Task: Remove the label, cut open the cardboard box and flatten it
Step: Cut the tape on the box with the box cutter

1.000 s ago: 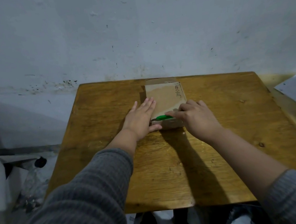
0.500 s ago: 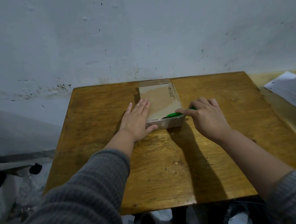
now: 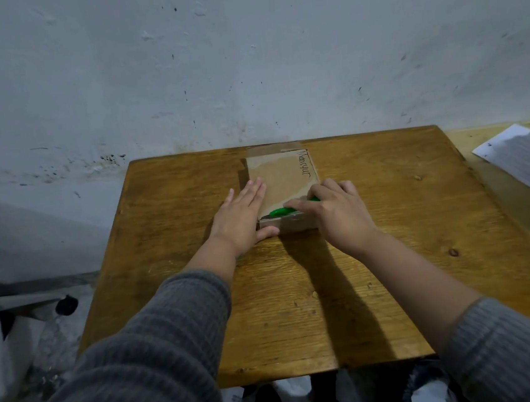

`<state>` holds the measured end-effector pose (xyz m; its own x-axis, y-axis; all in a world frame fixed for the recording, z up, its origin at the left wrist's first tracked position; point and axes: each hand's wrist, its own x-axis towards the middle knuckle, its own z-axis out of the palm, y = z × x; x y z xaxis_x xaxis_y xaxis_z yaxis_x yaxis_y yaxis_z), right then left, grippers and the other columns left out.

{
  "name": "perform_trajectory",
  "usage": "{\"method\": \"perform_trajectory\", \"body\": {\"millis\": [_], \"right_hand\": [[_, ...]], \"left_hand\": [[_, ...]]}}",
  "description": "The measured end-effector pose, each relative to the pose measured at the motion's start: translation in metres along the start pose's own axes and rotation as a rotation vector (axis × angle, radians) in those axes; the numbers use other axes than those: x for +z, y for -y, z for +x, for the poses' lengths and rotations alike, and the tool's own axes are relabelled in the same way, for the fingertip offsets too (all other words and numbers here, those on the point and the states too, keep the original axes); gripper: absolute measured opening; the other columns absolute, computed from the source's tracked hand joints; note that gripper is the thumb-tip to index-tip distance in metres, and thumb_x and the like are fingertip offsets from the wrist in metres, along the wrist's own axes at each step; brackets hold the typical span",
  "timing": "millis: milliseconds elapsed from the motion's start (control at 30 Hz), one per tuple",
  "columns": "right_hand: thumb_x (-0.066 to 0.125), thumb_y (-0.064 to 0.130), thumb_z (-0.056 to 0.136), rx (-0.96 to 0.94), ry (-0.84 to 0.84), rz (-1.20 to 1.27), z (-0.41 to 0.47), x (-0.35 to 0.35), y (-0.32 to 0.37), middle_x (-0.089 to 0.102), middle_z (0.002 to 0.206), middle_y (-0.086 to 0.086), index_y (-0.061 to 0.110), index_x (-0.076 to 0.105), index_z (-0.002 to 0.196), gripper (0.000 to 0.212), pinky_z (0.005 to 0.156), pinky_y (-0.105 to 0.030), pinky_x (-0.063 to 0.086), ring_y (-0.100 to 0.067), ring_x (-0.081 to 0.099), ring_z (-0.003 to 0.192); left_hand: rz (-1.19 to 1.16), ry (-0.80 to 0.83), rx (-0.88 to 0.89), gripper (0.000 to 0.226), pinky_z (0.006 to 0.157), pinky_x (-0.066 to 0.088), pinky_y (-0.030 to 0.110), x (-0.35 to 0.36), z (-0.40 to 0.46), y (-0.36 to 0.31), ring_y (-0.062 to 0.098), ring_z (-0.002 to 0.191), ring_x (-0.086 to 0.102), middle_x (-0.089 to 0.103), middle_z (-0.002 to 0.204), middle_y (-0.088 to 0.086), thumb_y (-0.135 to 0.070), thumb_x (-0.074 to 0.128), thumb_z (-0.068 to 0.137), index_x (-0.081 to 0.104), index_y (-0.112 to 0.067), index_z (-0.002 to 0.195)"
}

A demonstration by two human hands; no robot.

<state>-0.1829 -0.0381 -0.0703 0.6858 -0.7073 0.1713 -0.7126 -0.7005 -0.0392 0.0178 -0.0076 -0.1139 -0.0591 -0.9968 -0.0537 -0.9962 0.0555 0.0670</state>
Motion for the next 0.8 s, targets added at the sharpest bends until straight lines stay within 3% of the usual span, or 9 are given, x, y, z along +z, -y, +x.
{"method": "perform_trajectory", "body": {"millis": [567,800], "right_hand": [[0.047,0.023,0.094,-0.021,0.095,-0.072,-0.001,-0.014,-0.015,0.056,0.118,-0.003,0.038,0.041,0.138,0.047,0.087,-0.038,0.03,-0.022,0.043,0.107],[0.045,0.021,0.093,0.032,0.09,-0.06,-0.012,-0.016,-0.035,0.057,0.113,0.0,0.039,0.041,0.138,0.048,0.088,-0.037,0.031,-0.021,0.044,0.104]], "left_hand": [[0.023,0.006,-0.02,0.094,0.118,0.0,0.04,-0.003,-0.003,-0.005,0.017,0.147,-0.002,-0.004,0.161,0.003,-0.06,0.049,0.087,-0.002,-0.014,0.152],[0.045,0.024,-0.023,0.095,0.12,0.001,0.041,-0.005,-0.001,-0.007,0.017,0.148,-0.002,-0.003,0.161,0.004,-0.062,0.047,0.087,-0.002,-0.013,0.152]]}}
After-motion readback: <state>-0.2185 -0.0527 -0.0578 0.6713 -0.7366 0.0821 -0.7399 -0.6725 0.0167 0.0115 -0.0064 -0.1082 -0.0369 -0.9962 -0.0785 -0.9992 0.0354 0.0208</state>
